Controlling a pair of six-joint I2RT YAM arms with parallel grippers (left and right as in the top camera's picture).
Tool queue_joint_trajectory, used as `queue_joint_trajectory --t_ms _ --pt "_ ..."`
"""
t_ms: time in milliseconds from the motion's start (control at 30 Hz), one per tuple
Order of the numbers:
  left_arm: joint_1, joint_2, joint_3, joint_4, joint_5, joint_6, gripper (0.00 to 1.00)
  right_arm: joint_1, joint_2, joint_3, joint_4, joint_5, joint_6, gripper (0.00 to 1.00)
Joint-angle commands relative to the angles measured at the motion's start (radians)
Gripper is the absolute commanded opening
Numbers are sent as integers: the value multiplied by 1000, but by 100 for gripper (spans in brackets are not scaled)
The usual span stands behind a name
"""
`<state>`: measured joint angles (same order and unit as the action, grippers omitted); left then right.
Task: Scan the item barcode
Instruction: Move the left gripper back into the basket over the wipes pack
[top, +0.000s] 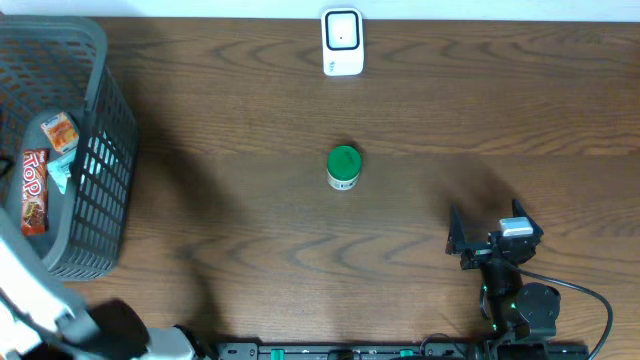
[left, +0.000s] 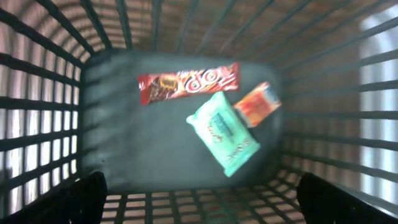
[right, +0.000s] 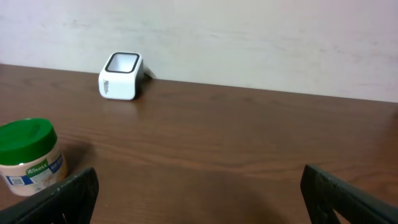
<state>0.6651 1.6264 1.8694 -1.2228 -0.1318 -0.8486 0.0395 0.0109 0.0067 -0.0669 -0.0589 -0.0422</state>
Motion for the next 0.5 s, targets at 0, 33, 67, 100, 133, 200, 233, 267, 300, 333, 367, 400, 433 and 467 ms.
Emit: queue_joint_trajectory --t_ms 0,33,67,100,133,200,233,267,300,333,367,400,433,467 --pt "3 104 -6 -18 51 19 98 1 -5 -1 -4 2 -8 99" --pt "3 135 -6 -21 58 32 98 1 -5 -1 -4 2 -8 99" --pt "3 162 -6 -22 59 34 98 1 -5 -1 -4 2 -8 99" --pt "3 193 -6 -21 61 33 98 1 -5 -1 -4 2 -8 99" --pt "3 217 -6 -20 62 33 98 1 -5 -1 -4 2 -8 99" --pt "3 269 -6 -11 62 33 98 1 -5 -1 -4 2 -8 99" --pt "3 295 -6 -5 62 33 98 1 -5 -1 -4 2 -8 99" --pt "3 335 -6 -2 62 33 98 1 -5 -1 -4 2 -8 99" --pt "3 355 -6 0 62 32 98 1 -5 -1 -5 2 -8 99" --pt "3 380 -6 3 66 32 98 1 -5 -1 -4 2 -8 99" --pt "3 399 -6 7 73 33 98 1 -5 -1 -4 2 -8 99" --pt "3 423 -6 12 81 33 98 1 -5 -1 -4 2 -8 99" --pt "3 441 -6 18 92 33 98 1 -5 -1 -4 2 -8 99" --pt "3 459 -6 24 105 33 98 1 -5 -1 -4 2 -8 99"
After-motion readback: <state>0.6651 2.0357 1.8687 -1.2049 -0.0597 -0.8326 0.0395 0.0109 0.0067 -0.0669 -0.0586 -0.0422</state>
